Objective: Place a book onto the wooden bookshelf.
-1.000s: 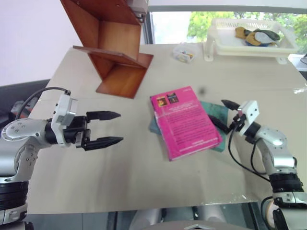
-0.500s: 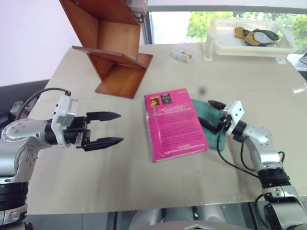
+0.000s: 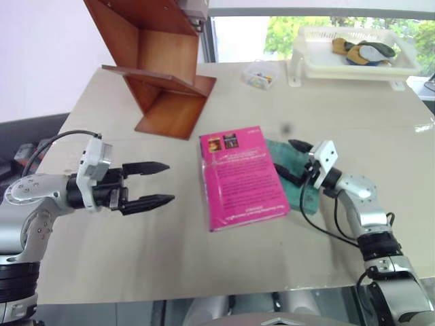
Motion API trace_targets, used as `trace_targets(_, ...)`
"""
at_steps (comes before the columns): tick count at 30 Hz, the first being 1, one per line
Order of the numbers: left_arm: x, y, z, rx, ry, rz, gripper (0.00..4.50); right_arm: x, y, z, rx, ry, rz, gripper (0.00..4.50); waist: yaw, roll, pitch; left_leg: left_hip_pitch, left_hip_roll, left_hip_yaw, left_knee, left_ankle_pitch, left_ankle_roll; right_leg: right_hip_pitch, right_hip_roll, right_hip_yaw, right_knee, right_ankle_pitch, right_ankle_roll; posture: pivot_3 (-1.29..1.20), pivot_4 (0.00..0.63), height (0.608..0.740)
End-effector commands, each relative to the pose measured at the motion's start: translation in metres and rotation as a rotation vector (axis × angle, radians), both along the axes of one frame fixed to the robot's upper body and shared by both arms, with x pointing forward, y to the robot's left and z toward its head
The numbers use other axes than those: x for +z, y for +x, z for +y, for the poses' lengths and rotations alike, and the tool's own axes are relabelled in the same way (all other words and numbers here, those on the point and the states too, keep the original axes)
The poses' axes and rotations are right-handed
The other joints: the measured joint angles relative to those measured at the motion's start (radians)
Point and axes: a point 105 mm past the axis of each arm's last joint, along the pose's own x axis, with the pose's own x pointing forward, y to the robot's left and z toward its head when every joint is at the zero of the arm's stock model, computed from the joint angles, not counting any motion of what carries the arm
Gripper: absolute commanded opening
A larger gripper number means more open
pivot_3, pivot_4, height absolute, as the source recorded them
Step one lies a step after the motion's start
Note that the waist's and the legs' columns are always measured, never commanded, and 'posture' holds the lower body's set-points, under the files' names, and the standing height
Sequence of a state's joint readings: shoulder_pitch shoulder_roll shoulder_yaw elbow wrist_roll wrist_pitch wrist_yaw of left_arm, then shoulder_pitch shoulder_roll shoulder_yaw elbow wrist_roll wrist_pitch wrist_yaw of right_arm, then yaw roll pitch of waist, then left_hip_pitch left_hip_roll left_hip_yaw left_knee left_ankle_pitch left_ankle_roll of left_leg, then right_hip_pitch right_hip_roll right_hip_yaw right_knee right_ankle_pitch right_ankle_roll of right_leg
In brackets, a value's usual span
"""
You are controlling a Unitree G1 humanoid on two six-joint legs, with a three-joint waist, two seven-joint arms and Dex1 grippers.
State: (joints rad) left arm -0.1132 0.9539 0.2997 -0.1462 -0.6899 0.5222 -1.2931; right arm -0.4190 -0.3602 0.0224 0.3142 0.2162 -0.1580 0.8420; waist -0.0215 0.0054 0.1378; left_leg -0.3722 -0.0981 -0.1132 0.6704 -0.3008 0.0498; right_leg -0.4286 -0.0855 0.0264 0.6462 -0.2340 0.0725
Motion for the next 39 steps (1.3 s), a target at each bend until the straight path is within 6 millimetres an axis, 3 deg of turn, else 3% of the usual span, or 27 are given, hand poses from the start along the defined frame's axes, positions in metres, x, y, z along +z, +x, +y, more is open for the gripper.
trace_targets(1, -0.012, 0.003, -0.001, 0.078, -0.030, 0.086, 4.37, 0.016, 0.000, -0.031, -0.073, -0.022, -0.075, 4.50, 0.002, 0.000, 0.000, 0.000, 0.000, 0.000, 0.000, 0.000, 0.000, 0.000, 0.000, 0.000, 0.000, 0.000, 0.000, 0.00, 0.150, 0.740)
trace_targets(6, -0.028, 0.000, -0.011, 0.102, -0.108, 0.221, 4.37, 0.029, -0.012, -0.064, -0.121, -0.047, -0.098, 4.50, 0.008, 0.000, 0.000, 0.000, -0.001, -0.001, 0.000, 0.000, 0.000, 0.000, -0.001, -0.001, 0.000, 0.000, 0.000, 0.00, 0.150, 0.740)
trace_targets(9, -0.038, -0.003, -0.016, 0.100, -0.156, 0.310, 4.37, 0.046, -0.035, -0.085, -0.097, -0.028, -0.093, 4.50, 0.008, 0.000, 0.001, 0.000, 0.000, -0.001, 0.000, 0.000, 0.000, 0.000, -0.001, 0.000, 0.000, 0.000, 0.000, 0.00, 0.150, 0.740)
trace_targets(13, -0.046, -0.001, -0.015, 0.110, -0.135, 0.324, 4.37, 0.046, -0.044, -0.082, -0.072, -0.056, -0.073, 4.50, 0.000, -0.001, 0.001, 0.001, 0.001, 0.000, 0.000, 0.000, 0.000, 0.002, -0.002, 0.002, 0.000, 0.000, 0.000, 0.00, 0.150, 0.740)
trace_targets(18, -0.041, 0.003, -0.019, 0.085, -0.145, 0.308, 4.37, 0.034, -0.031, -0.062, -0.076, -0.052, -0.056, 4.50, 0.001, -0.001, 0.001, 0.010, 0.002, 0.001, -0.002, 0.000, 0.000, 0.009, -0.001, 0.002, 0.000, 0.000, -0.001, 0.00, 0.150, 0.740)
trace_targets(25, -0.024, -0.004, -0.014, 0.008, -0.088, 0.134, 4.37, 0.029, -0.007, -0.036, -0.063, -0.084, -0.069, 4.50, 0.005, -0.002, 0.001, 0.009, 0.002, 0.001, -0.002, 0.000, 0.000, 0.008, -0.002, 0.002, -0.003, 0.001, -0.001, 0.00, 0.150, 0.740)
trace_targets(29, 0.002, -0.006, -0.001, -0.014, -0.081, 0.013, 4.37, 0.032, -0.003, -0.023, -0.019, -0.070, -0.074, 4.50, 0.006, -0.002, 0.002, 0.008, 0.002, 0.000, -0.003, 0.000, -0.001, 0.008, -0.002, 0.001, -0.004, 0.000, -0.001, 0.00, 0.150, 0.740)
trace_targets(34, 0.026, -0.011, 0.005, -0.045, -0.061, -0.092, 4.37, 0.035, 0.011, -0.040, -0.099, -0.068, -0.088, 4.50, 0.005, -0.002, 0.002, 0.009, 0.002, 0.000, -0.003, 0.000, -0.001, 0.008, -0.002, 0.001, -0.003, 0.001, -0.001, 0.00, 0.150, 0.740)
trace_targets(39, 0.036, -0.013, 0.001, -0.067, -0.049, -0.134, 4.37, 0.032, 0.019, -0.052, -0.151, -0.068, -0.074, 4.50, 0.004, -0.002, 0.002, 0.008, 0.002, 0.000, -0.003, 0.000, -0.001, 0.008, -0.002, 0.000, -0.004, 0.001, -0.001, 0.00, 0.150, 0.740)
